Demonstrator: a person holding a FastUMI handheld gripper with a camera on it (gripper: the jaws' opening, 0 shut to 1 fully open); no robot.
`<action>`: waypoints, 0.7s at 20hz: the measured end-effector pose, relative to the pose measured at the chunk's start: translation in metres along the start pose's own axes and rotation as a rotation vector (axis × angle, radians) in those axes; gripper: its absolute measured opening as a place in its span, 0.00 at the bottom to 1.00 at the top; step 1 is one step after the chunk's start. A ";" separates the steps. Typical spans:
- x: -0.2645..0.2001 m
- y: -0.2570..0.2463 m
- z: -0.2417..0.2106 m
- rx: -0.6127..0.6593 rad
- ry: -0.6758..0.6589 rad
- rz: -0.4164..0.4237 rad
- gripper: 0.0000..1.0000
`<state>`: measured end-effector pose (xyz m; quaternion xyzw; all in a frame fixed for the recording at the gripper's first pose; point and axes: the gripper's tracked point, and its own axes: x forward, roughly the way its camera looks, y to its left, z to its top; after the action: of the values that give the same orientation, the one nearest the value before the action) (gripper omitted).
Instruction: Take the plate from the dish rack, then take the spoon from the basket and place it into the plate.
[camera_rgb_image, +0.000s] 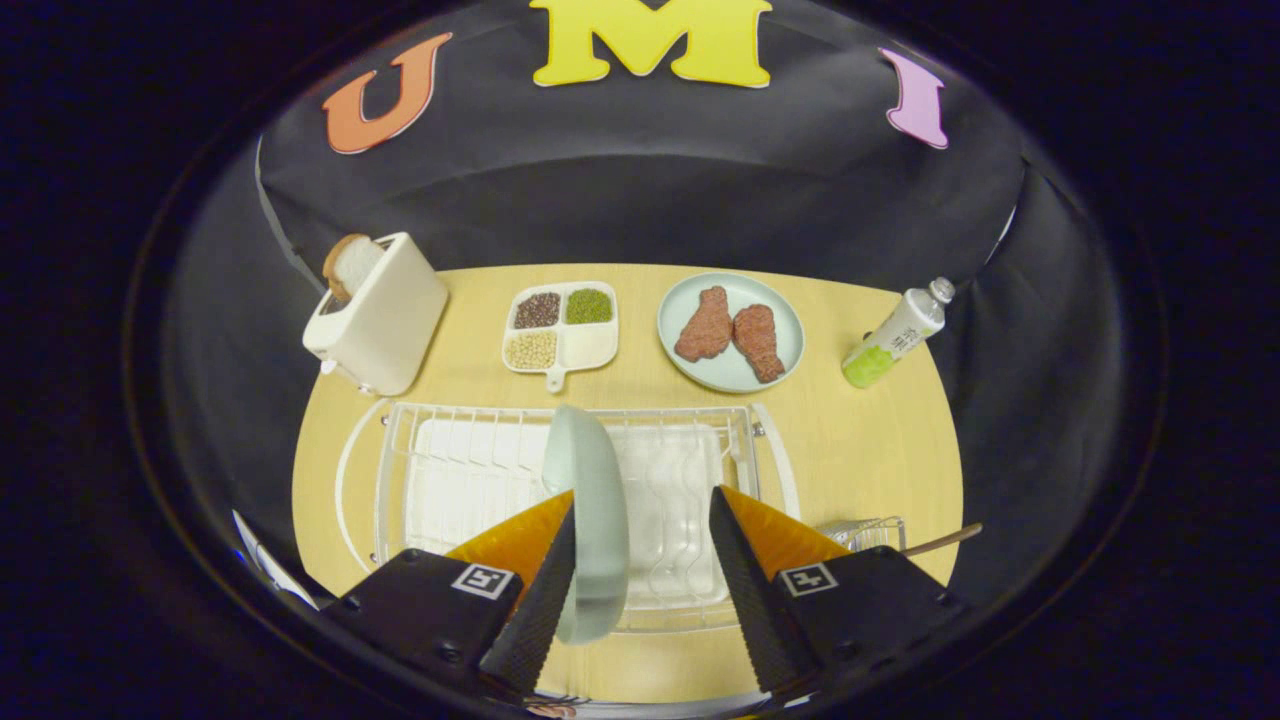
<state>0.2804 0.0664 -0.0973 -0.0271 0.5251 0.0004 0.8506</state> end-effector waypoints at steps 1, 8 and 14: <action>0.002 0.002 -0.001 -0.009 0.010 0.003 0.72; -0.003 0.005 -0.010 -0.054 0.049 -0.069 0.25; -0.010 -0.002 -0.018 -0.107 0.040 -0.183 0.14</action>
<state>0.2596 0.0635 -0.0962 -0.1204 0.5367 -0.0496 0.8337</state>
